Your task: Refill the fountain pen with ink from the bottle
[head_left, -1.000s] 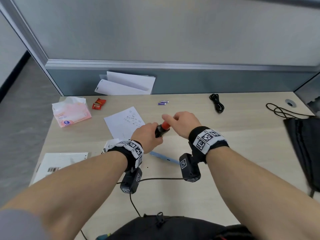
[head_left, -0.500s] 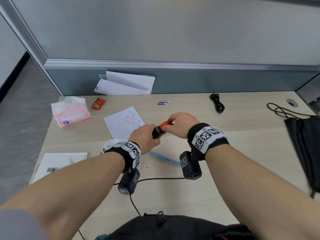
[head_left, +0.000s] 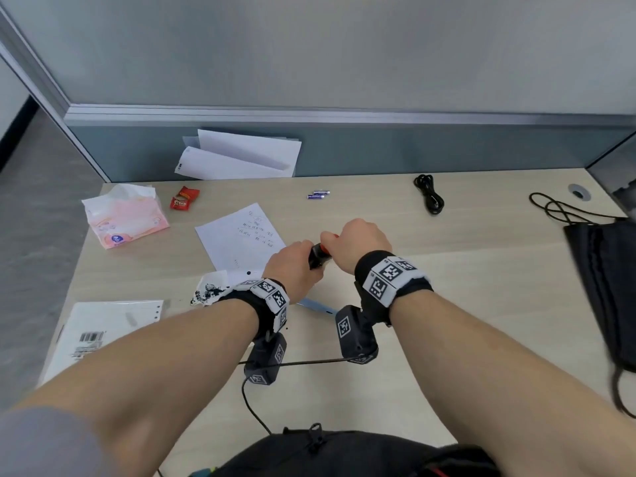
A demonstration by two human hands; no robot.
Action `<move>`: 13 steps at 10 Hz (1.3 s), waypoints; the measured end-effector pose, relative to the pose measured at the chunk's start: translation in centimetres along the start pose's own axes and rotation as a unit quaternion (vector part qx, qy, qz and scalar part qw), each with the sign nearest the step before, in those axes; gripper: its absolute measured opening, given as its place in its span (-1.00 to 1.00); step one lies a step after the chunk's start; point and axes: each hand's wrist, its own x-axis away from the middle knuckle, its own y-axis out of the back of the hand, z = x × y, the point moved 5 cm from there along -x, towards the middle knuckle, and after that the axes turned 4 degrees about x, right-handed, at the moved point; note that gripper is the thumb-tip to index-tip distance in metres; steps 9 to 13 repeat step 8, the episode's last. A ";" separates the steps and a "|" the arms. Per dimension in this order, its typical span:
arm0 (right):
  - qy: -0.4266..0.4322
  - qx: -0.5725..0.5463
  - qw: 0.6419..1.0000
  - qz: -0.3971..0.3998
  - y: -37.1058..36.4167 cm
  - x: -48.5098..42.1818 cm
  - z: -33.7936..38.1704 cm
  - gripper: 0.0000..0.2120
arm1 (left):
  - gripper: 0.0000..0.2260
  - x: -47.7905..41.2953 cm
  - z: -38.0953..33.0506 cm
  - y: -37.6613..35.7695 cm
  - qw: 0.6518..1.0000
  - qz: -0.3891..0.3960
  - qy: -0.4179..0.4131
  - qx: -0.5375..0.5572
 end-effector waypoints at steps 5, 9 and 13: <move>-0.062 0.087 0.992 -0.069 1.2 0.9 -5.4 -0.68 | -0.63 -0.6 -1.8 -1.3 0.993 0.037 0.009 0.114; -0.115 0.072 0.988 -0.067 0.1 1.4 -7.5 -0.57 | -0.66 0.1 -2.7 -1.7 0.992 0.030 0.017 0.124; -0.115 0.072 0.988 -0.067 0.1 1.4 -7.5 -0.57 | -0.66 0.1 -2.7 -1.7 0.992 0.030 0.017 0.124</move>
